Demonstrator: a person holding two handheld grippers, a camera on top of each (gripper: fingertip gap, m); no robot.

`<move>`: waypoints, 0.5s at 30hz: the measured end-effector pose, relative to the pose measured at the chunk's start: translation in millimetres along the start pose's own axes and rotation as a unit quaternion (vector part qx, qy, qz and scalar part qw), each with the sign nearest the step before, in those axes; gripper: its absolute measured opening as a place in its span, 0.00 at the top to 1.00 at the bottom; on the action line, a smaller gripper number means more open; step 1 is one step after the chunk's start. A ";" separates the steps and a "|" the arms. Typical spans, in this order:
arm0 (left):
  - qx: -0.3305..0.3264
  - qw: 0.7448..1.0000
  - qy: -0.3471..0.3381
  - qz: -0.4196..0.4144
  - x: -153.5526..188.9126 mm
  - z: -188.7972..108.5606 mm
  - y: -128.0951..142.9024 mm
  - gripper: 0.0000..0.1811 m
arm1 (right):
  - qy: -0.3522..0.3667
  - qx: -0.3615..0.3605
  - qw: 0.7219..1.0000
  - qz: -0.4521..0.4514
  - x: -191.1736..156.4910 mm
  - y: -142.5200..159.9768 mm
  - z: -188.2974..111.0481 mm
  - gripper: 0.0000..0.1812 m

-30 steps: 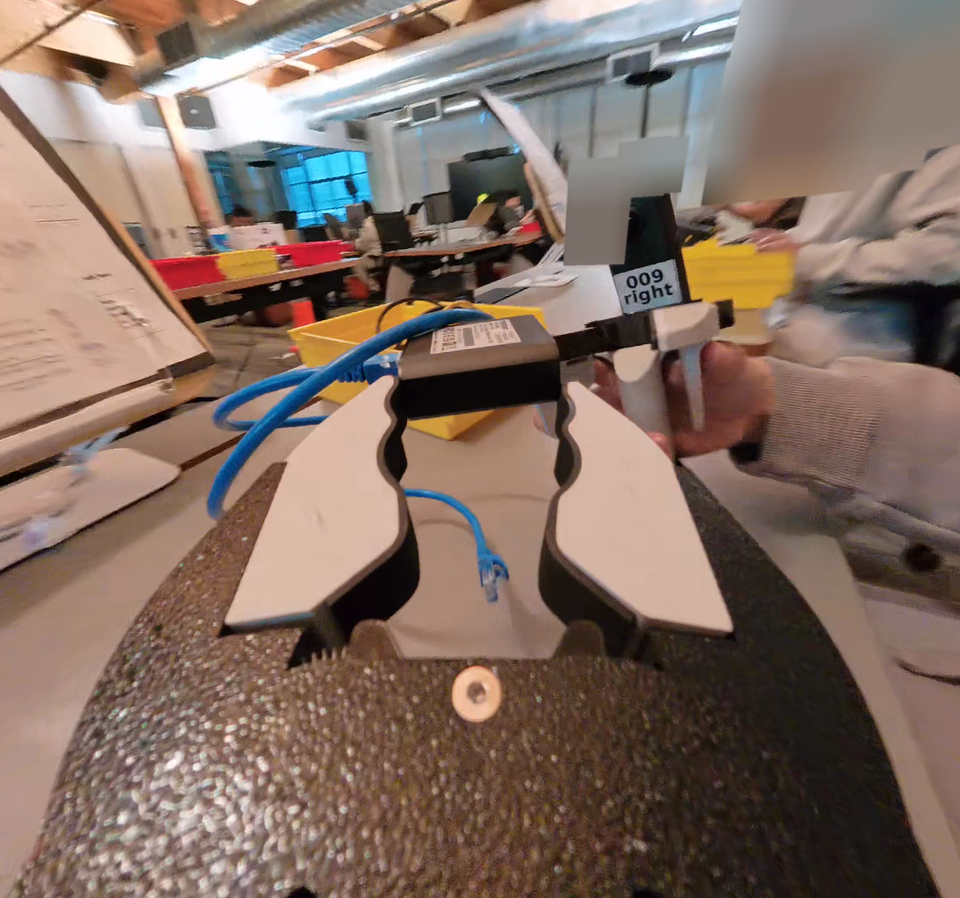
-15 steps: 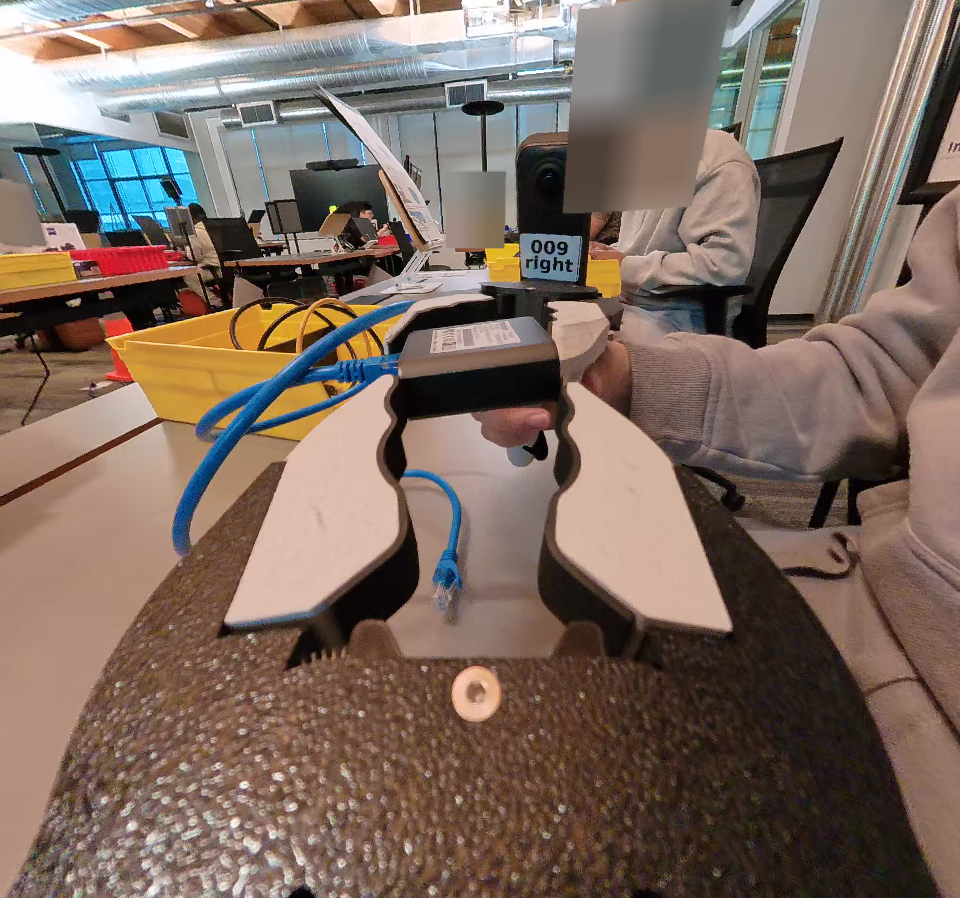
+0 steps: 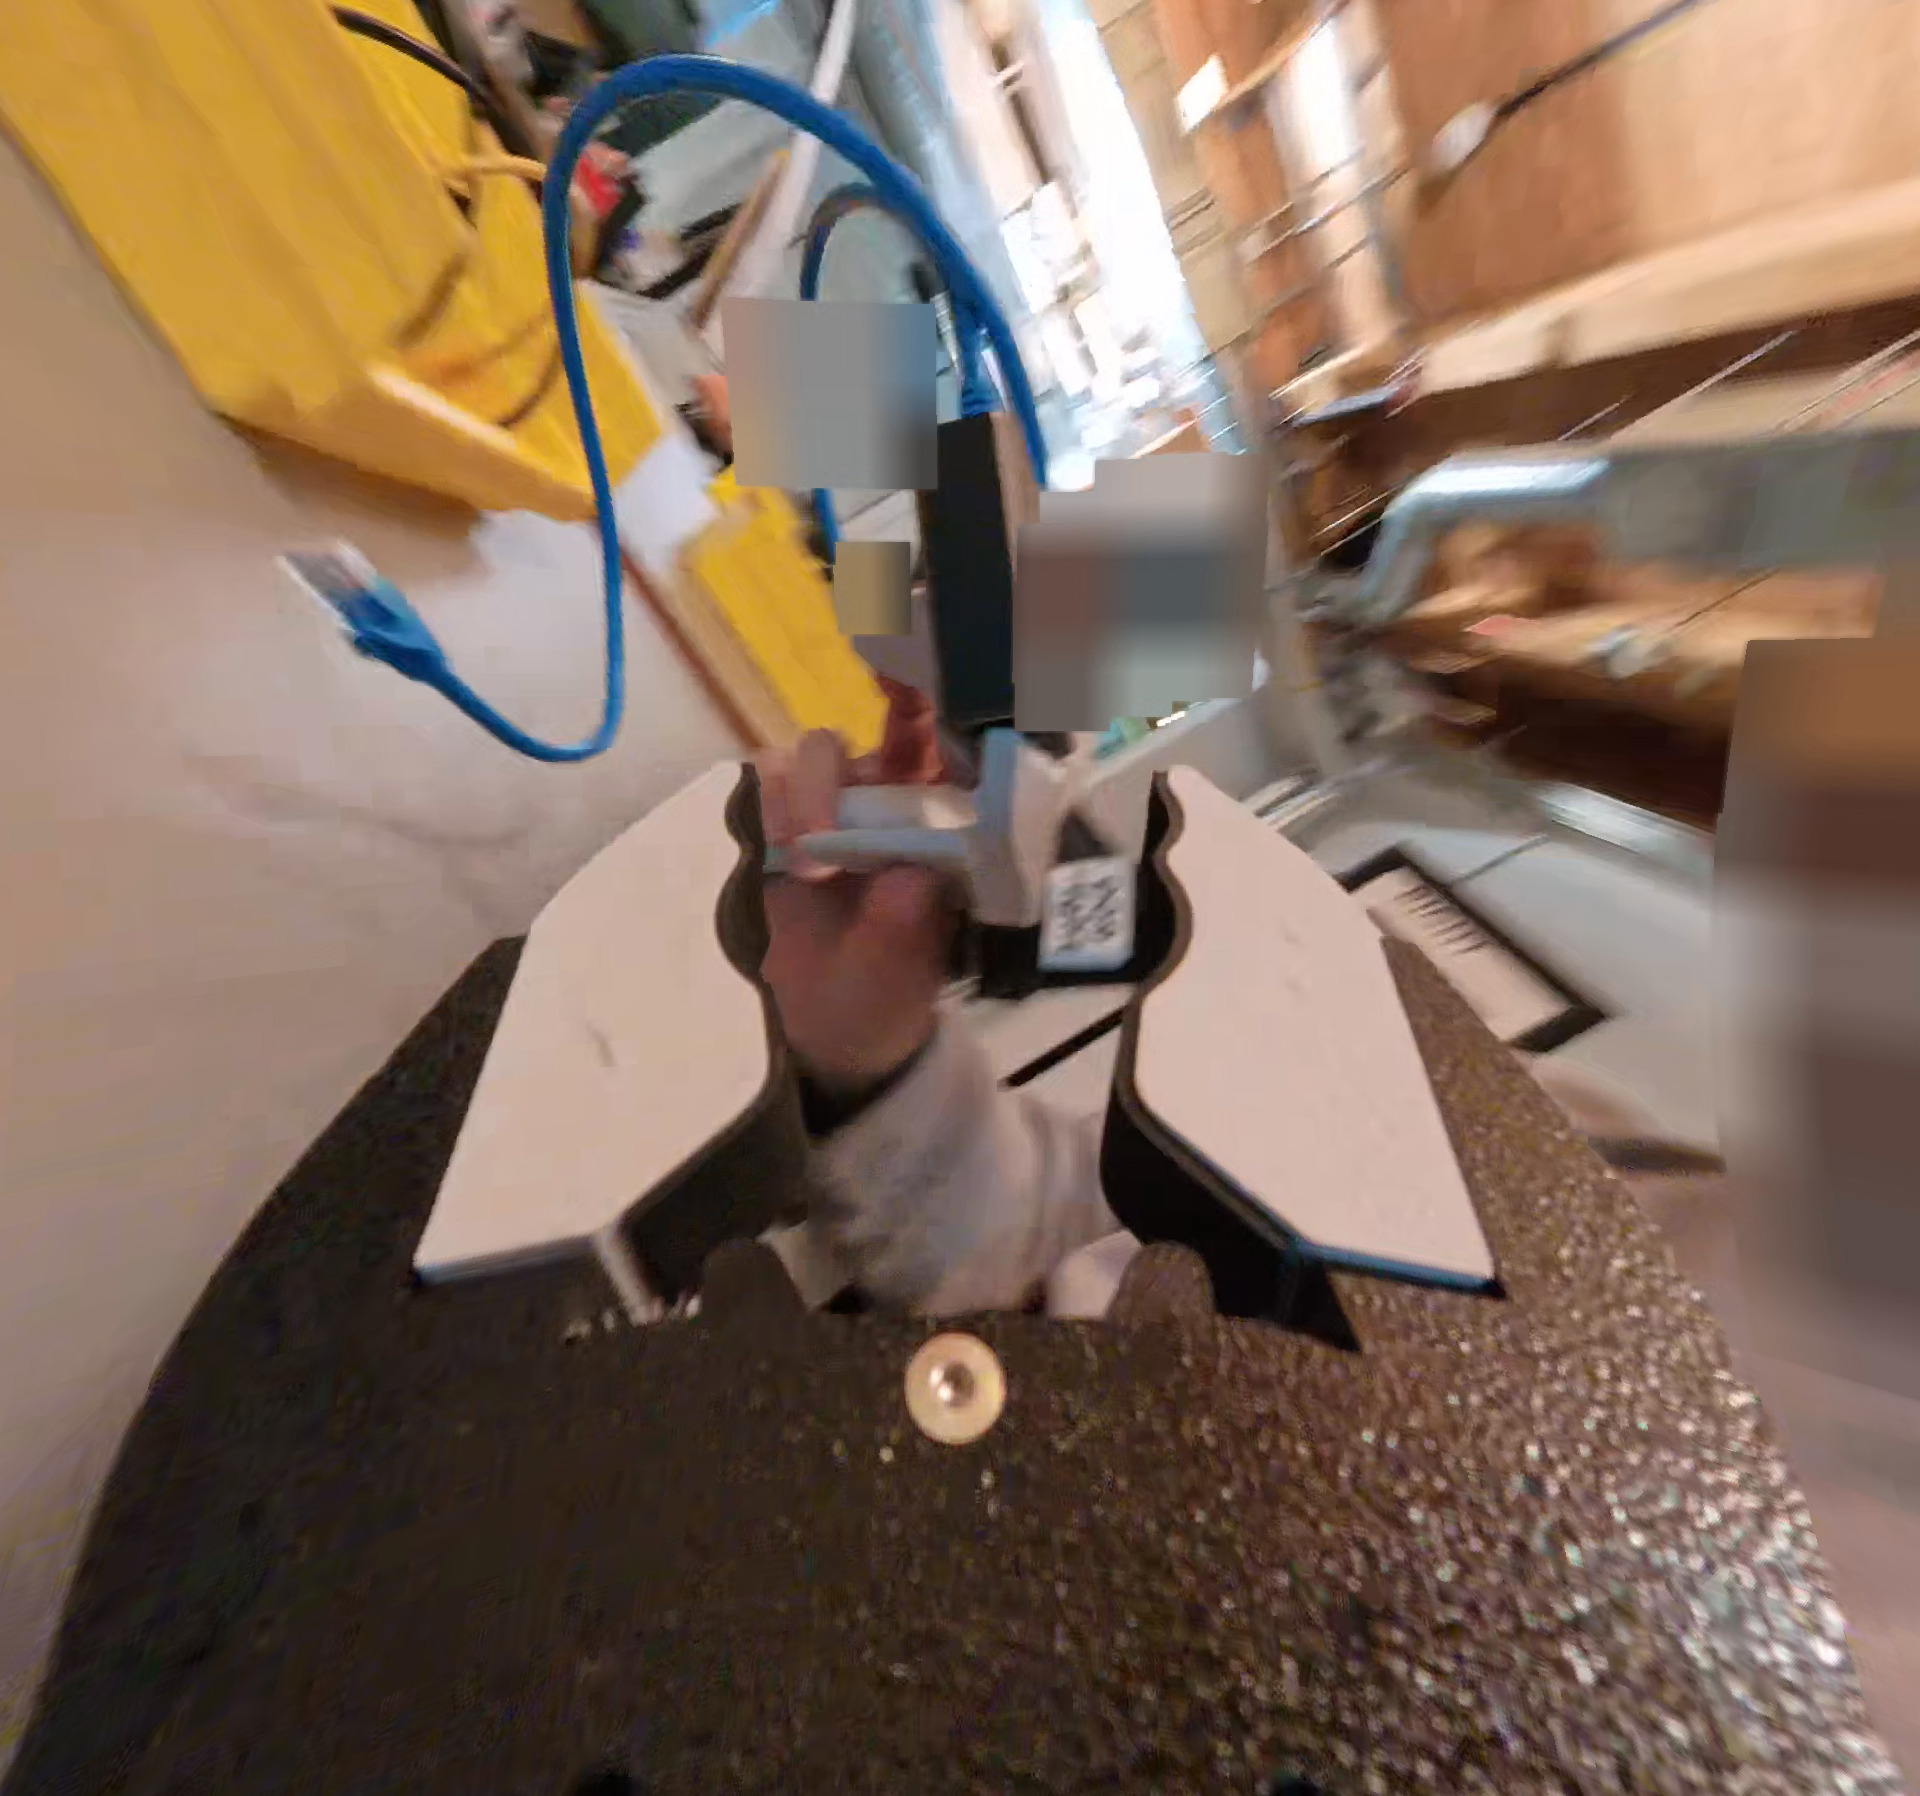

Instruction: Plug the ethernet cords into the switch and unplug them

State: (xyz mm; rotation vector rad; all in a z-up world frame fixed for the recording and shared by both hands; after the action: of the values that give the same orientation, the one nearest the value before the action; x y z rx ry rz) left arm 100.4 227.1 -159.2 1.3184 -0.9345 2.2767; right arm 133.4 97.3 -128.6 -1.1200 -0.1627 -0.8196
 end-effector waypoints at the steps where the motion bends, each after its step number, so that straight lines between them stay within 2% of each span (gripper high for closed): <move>1: 0.018 0.999 0.018 -0.040 0.7 2.8 2.6 0.66 | 0.008 -0.006 1.000 -0.029 -3.5 0.6 0.0 0.66; 2: 0.029 0.997 0.022 -0.072 -0.4 5.4 5.2 0.72 | 0.005 -0.011 0.999 -0.051 -8.4 1.5 0.3 0.66; 4: 0.036 0.992 0.032 -0.119 -2.5 9.2 9.4 0.76 | -0.017 -0.020 0.997 -0.068 -19.4 3.1 1.6 0.66; 6: 0.027 0.990 0.038 -0.134 -5.9 9.6 12.6 0.87 | -0.024 -0.021 0.997 -0.076 -26.6 3.5 2.1 0.66; 8: 0.030 0.994 0.020 -0.100 -10.3 7.1 11.9 0.87 | -0.023 -0.039 0.997 -0.067 -29.1 8.1 2.4 0.66; 11: -0.002 0.997 0.001 -0.076 -14.8 1.7 10.3 0.87 | -0.047 -0.050 0.998 -0.008 -30.9 14.4 1.2 0.66; 12: -0.008 0.998 -0.008 -0.066 -17.2 -1.8 7.7 0.87 | -0.070 -0.057 0.996 0.010 -32.6 15.2 -0.3 0.64; 14: -0.031 0.998 -0.024 -0.055 -21.2 -11.5 1.4 0.87 | -0.154 -0.064 0.984 0.057 -40.6 9.1 -5.3 0.55; 15: -0.044 0.998 -0.033 -0.044 -22.8 -17.1 -2.7 0.88 | -0.234 -0.079 0.966 0.083 -47.6 1.7 -10.1 0.58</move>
State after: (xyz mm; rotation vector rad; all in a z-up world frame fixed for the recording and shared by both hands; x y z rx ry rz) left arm 102.7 241.5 -183.9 1.3773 -0.9666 2.1142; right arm 98.3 112.9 -158.4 -1.4461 -0.3959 -0.4123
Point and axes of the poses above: each gripper's, where its closed fingertips meet, z out along the fingers, y out of its underside, x = y × z across the jaws, the point moved 7 cm from there along -z, back along the fingers, and after that the axes turned 14 degrees about x, right-handed, at the moved point
